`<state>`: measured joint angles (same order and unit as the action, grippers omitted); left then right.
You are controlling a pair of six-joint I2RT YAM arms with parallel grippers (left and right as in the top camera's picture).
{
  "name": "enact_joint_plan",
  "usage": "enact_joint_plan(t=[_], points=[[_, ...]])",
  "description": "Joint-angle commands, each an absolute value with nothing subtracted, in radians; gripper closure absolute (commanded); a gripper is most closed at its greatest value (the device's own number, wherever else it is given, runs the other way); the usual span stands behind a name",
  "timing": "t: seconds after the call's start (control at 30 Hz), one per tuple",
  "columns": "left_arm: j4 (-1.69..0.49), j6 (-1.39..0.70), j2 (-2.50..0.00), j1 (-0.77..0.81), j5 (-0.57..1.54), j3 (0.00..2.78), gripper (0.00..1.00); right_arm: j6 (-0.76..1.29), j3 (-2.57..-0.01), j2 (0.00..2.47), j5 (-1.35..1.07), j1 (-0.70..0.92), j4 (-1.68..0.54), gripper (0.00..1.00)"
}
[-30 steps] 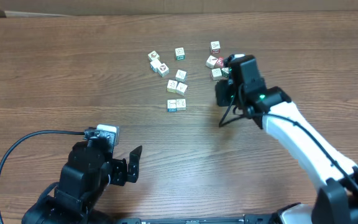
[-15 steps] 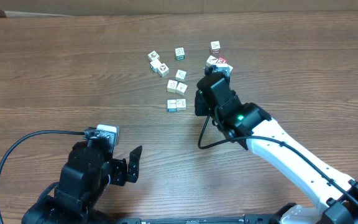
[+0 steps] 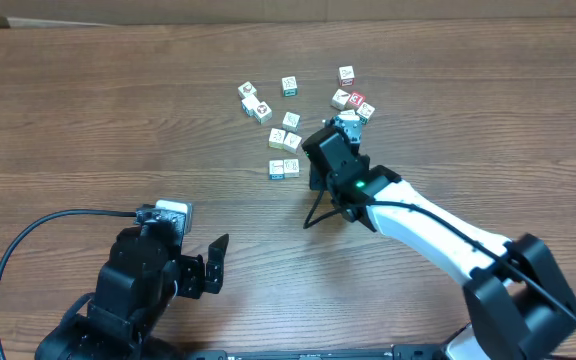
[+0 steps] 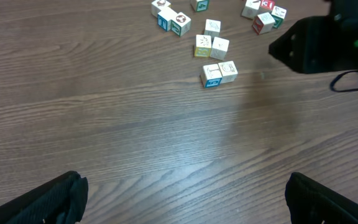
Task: Form a horizontal line
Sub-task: 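Carry the red block left and lower it at the row's right end, then release the red block beside the row and raise the right gripper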
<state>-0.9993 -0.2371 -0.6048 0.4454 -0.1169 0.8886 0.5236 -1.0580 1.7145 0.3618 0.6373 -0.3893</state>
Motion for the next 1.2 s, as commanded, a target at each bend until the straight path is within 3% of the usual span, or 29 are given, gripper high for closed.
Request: enact_joint_plan(t=[0.0, 1.17], points=[[-0.998, -0.251, -0.598, 0.452, -0.13, 0.884, 0.0, 0.532, -1.052, 1.752, 0.382, 0.651, -0.37, 0.8], [-0.998, -0.251, -0.598, 0.452, -0.13, 0.884, 0.0, 0.5, -1.054, 1.915, 0.38, 0.669, -0.168, 0.8]])
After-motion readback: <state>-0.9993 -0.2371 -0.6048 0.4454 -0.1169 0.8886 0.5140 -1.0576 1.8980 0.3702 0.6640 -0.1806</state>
